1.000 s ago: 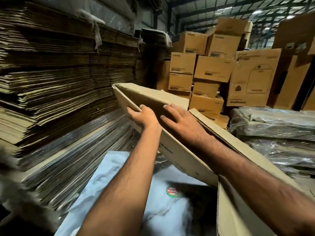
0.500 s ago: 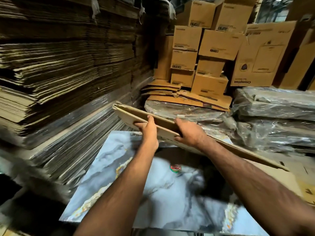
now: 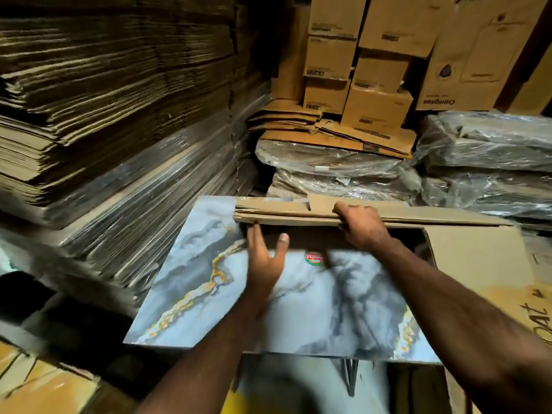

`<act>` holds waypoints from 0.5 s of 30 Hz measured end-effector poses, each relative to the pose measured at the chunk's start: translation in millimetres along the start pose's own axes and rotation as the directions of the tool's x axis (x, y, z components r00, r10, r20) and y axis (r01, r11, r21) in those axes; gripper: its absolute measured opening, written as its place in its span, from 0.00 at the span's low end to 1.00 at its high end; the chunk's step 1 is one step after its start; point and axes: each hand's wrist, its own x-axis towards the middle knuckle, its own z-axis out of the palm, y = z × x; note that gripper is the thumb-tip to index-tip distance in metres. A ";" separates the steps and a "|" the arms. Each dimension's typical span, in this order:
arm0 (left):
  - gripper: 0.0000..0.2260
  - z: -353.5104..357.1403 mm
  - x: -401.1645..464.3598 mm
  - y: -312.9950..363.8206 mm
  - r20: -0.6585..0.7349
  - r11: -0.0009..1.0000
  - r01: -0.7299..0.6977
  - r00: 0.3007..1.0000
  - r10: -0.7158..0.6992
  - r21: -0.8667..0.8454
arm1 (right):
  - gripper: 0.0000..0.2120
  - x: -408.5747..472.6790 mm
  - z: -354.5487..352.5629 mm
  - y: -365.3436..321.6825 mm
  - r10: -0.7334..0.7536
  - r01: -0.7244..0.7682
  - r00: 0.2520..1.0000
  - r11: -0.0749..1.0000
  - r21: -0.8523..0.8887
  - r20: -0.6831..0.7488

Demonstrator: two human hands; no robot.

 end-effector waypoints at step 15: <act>0.22 -48.7 57.2 -32.5 0.240 0.707 0.706 0.693 -0.679 -0.041 | 0.32 -56.3 46.5 39.4 -0.097 0.103 0.991 0.993 -0.056 0.093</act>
